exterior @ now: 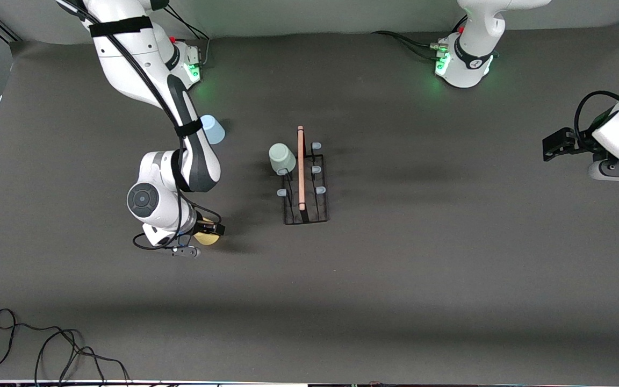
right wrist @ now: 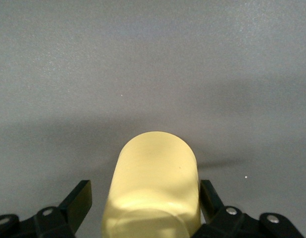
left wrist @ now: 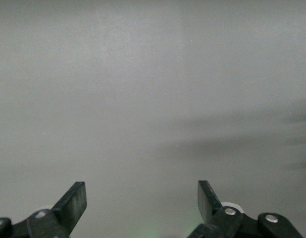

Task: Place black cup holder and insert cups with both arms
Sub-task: 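Grasp the yellow cup with the right gripper and lift it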

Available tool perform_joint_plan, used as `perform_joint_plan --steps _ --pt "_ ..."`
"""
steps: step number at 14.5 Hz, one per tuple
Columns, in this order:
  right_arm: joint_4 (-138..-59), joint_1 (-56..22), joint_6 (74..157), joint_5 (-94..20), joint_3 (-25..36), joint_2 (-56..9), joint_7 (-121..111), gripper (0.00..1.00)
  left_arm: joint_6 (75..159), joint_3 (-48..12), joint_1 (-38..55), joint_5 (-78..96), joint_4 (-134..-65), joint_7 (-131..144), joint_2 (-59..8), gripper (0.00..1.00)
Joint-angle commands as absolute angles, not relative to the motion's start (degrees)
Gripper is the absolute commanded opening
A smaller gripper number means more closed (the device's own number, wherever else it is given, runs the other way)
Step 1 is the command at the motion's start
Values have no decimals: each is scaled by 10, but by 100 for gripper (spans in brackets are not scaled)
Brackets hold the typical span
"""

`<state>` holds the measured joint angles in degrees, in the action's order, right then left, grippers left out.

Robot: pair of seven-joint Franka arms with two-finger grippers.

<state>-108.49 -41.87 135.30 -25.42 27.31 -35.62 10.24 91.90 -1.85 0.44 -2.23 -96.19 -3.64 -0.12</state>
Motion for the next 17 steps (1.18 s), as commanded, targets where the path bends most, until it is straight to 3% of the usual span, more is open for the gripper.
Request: perform_joint_plan --steps 1,2,3,10,17 --pt "-1102 -425 1361 -272 279 -332 69 22 911 -17 11 -33 -959 -31 -1 100" --pt "-1104 -425 1357 -272 279 -320 68 4 911 -17 11 -33 -959 -31 -1 100" --pt "-1109 -426 1343 -272 282 -304 67 1 912 -17 11 -33 -959 -31 -1 100" --pt "-1106 -461 1227 -235 297 -162 205 0 912 -17 9 -33 -959 -32 -1 100" --pt "-1053 -587 1221 -133 296 -159 499 0 911 -17 9 -33 -959 -33 -1 100"
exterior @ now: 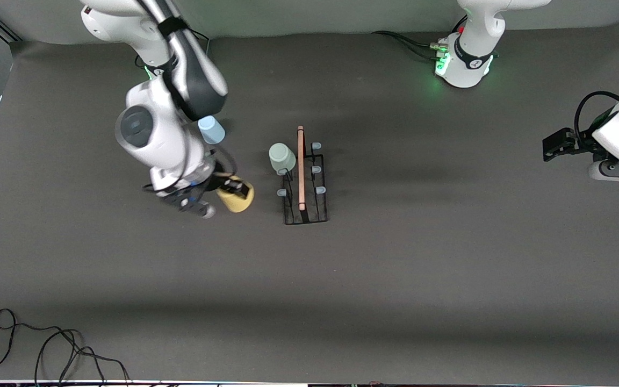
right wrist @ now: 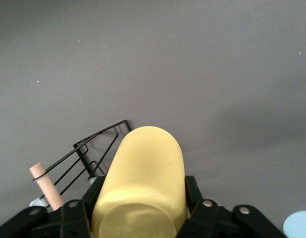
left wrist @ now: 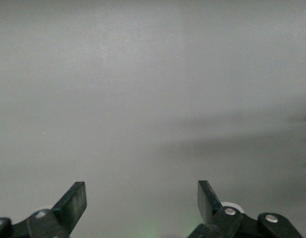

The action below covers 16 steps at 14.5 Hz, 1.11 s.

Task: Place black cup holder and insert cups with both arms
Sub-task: 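Carry the yellow cup with the right gripper over the wire holder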

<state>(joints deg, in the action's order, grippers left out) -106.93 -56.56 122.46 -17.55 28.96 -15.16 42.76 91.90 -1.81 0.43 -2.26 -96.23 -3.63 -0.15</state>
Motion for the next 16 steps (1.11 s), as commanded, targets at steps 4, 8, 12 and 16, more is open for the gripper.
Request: perform_joint_plan --steps 4,8,12,16 --pt "-1040 -625 1226 -113 295 -184 583 0 911 -17 9 -33 -959 -33 -1 100" --pt "-984 -628 1229 -119 291 -239 622 0 911 -17 9 -33 -959 -33 -2 100" --pt "-933 -635 1230 -123 291 -296 636 0 911 -17 9 -33 -959 -33 -1 100" --pt "-934 -635 1246 -123 287 -314 636 0 910 -17 9 -33 -960 -32 -1 100"
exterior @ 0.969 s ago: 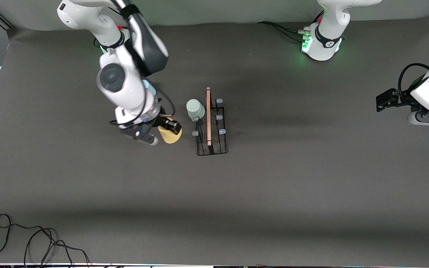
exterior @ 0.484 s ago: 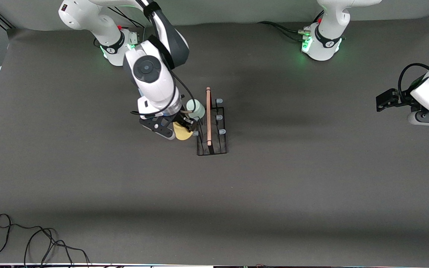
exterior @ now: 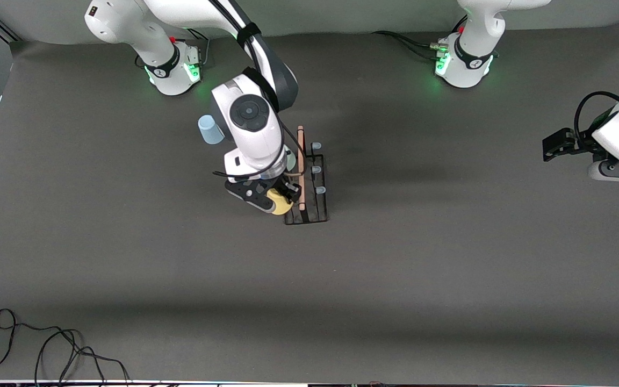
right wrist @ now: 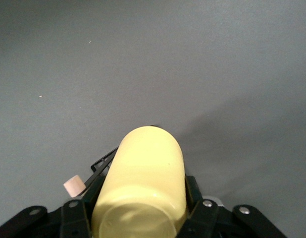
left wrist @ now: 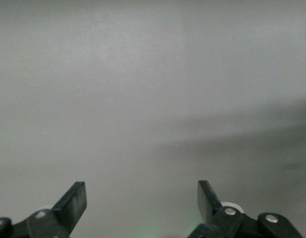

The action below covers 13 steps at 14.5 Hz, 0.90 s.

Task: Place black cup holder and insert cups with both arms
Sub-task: 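Carry the yellow cup with the right gripper over the wire holder, then lower the yellow cup onto a holder peg and open the right gripper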

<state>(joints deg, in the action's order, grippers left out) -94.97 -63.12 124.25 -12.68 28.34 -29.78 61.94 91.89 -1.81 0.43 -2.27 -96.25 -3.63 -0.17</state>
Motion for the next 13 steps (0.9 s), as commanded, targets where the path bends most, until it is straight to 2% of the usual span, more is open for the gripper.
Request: perform_joint_plan --steps 1,2,3,4,5,6,13 --pt "-935 -635 1246 -123 287 -318 635 7 909 -17 9 -33 -960 -32 -1 100" --pt "-935 -635 1246 -123 286 -322 635 11 909 -17 9 -33 -960 -32 -1 100" --pt "-936 -635 1246 -123 286 -323 633 23 909 -17 9 -33 -960 -32 0 100" --pt "-937 -635 1246 -123 283 -323 633 62 909 -17 9 -33 -959 -32 0 100" --pt "-938 -635 1245 -123 282 -324 635 89 909 -17 9 -33 -959 -32 0 100" --pt "-938 -635 1245 -124 282 -325 635 99 909 -17 9 -33 -959 -32 1 100" --pt "-936 -628 1217 -122 286 -313 596 100 905 -17 10 -33 -959 -32 2 100"
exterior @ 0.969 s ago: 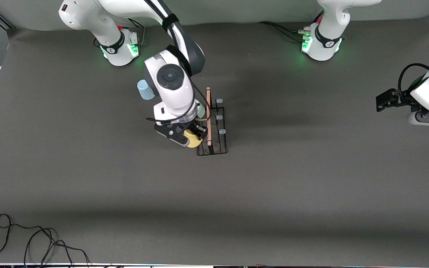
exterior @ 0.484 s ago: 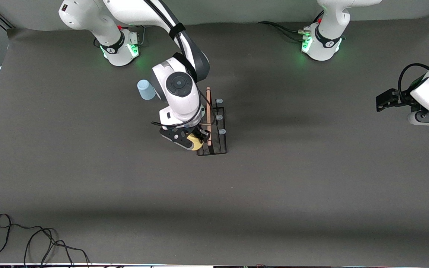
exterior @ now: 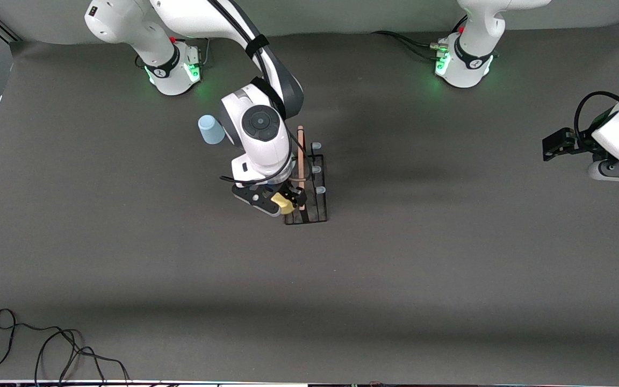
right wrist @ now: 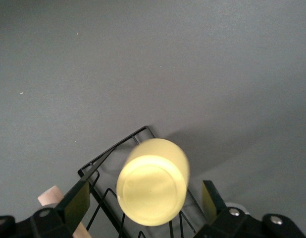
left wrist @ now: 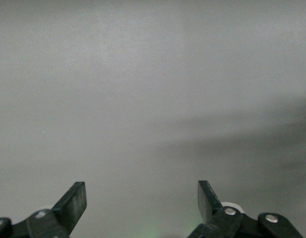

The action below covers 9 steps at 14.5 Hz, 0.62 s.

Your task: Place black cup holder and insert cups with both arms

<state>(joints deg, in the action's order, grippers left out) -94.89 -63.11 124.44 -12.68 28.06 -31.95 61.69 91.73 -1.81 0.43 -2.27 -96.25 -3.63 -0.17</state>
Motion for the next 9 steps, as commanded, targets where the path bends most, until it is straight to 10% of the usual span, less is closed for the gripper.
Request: perform_joint_plan --steps 1,9 --pt "-933 -624 1183 -122 293 -296 563 100 905 -17 10 -33 -959 -32 1 100" --pt "-931 -579 897 -112 449 -83 275 100 909 -17 9 -33 -959 -32 -1 100"
